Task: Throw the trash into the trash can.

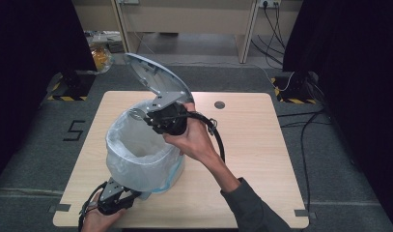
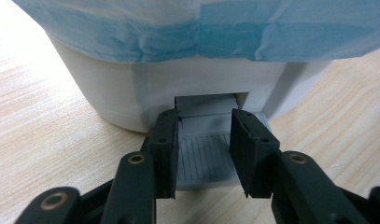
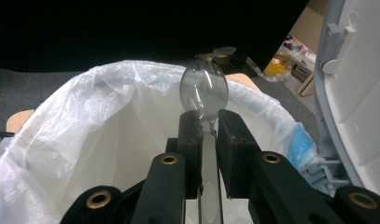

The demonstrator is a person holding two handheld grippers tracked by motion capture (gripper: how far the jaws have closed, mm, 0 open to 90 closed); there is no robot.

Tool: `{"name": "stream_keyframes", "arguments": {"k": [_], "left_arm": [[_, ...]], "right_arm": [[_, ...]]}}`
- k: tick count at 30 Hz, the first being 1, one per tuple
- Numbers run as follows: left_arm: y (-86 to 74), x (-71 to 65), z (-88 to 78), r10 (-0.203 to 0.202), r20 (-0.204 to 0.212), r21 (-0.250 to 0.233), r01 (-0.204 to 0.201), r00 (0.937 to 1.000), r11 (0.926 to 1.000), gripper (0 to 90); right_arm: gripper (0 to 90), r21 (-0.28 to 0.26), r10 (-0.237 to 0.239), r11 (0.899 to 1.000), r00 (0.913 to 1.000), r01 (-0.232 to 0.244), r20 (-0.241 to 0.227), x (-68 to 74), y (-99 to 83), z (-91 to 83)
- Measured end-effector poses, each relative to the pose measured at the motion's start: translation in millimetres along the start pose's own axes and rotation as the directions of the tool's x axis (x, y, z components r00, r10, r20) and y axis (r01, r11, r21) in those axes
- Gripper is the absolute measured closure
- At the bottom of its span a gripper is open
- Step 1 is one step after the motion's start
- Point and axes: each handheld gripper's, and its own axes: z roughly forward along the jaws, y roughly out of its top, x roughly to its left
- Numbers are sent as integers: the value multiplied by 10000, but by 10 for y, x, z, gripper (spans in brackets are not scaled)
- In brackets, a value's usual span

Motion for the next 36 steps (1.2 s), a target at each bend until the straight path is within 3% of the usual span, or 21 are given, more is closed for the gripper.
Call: {"name": "stream_keyframes", "arguments": {"k": [13,15,17,18,21,26,36], "left_arm": [[-1,1,-1,2,16,-1,-2,10000,10000,624],[-1,-1,-1,6,12,-1,-6,10000,10000,624],[-1,0,-1,15,12,2,-15,10000,10000,624],[-1,0,-1,5,16,-2,-5,10000,10000,624],[-1,-1,-1,13,14,1,-13,10000,10000,624],[-1,0,-2,15,14,1,-15,10000,10000,624],[-2,-1,-3,27,8,14,-27,10000,10000,624]], "right_arm": [[791,532,7,9986,10000,-2,-89,-5,9,151],[709,548,156,9984,9999,-153,-60,-14,4,171],[575,433,266,9987,9995,-272,142,-22,4,176],[554,372,308,9988,9993,-315,197,-19,6,172],[554,335,108,9994,9999,-112,114,15,10,144],[497,-204,-32,9998,10000,33,49,73,37,41],[434,-616,111,9981,9997,-97,217,69,-53,-103]]}}
